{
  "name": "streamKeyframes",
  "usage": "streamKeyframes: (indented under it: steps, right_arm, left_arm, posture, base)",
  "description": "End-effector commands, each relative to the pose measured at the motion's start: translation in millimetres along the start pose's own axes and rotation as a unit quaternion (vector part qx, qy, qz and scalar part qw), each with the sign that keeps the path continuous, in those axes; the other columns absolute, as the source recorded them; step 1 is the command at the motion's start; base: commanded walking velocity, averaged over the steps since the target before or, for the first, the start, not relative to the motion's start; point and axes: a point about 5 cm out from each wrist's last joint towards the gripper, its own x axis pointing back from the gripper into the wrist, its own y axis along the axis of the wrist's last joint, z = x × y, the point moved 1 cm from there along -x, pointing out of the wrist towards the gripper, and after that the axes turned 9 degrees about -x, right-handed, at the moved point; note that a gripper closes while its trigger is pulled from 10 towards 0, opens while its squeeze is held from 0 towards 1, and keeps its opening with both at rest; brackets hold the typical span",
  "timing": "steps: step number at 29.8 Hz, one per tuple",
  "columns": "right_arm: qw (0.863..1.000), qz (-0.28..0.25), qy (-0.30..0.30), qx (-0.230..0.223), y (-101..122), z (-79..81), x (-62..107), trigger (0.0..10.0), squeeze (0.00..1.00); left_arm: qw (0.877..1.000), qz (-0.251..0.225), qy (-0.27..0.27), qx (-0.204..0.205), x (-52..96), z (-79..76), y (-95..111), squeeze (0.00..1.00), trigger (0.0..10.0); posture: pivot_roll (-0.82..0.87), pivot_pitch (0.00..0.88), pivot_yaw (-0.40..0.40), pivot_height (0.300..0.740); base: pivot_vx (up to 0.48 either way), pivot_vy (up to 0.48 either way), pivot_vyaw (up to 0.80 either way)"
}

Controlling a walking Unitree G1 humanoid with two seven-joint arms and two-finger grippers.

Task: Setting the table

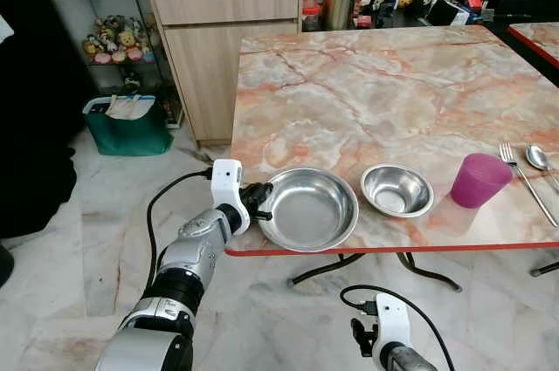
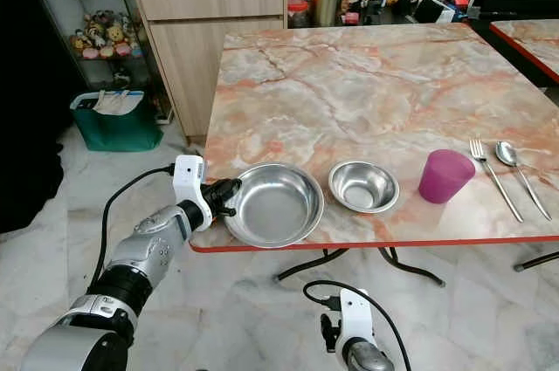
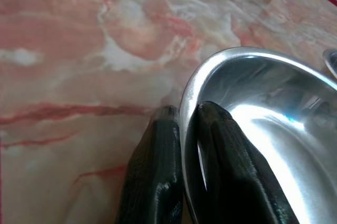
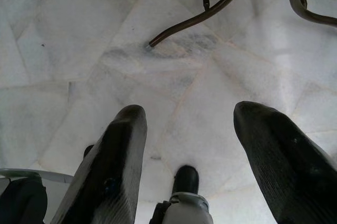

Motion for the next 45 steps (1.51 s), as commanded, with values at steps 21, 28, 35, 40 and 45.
streamKeyframes:
  steps: [21,28,35,40,45]
  right_arm:
    - [1.0,0.004,0.006,0.008,2.0,2.7,-1.0,10.0,0.0]
    - [1.0,0.003,0.004,0.005,1.8,1.3,-0.7,10.0,0.0]
    - [1.0,0.006,0.002,0.003,-0.6,0.8,-0.2,10.0,0.0]
    - [1.0,0.005,0.002,0.001,-0.4,0.9,-0.3,10.0,0.0]
    - [1.0,0.005,0.002,0.0,-0.1,1.1,-0.4,10.0,0.0]
  left_arm:
    - [1.0,-0.018,0.02,-0.007,4.1,8.0,1.3,0.0,10.0]
    - [1.0,-0.009,0.027,0.001,3.7,6.1,-4.9,1.0,10.0]
    - [1.0,-0.004,0.029,-0.005,3.7,6.2,-5.7,1.0,10.0]
    - [0.999,-0.002,0.034,-0.007,3.5,7.4,-5.2,0.78,10.0]
    - [0.999,0.0,0.04,-0.004,3.8,10.5,-1.7,0.0,10.0]
  posture:
    - [0.08,0.0,0.014,0.715]
    - [0.07,0.019,0.012,0.715]
    - [0.07,0.031,0.011,0.715]
    - [0.07,0.033,0.013,0.715]
    - [0.08,0.033,0.012,0.715]
  base:
    - [0.0,0.0,0.0]
    - [0.0,0.0,0.0]
    - [0.0,0.0,0.0]
    - [0.0,0.0,0.0]
    - [0.0,0.0,0.0]
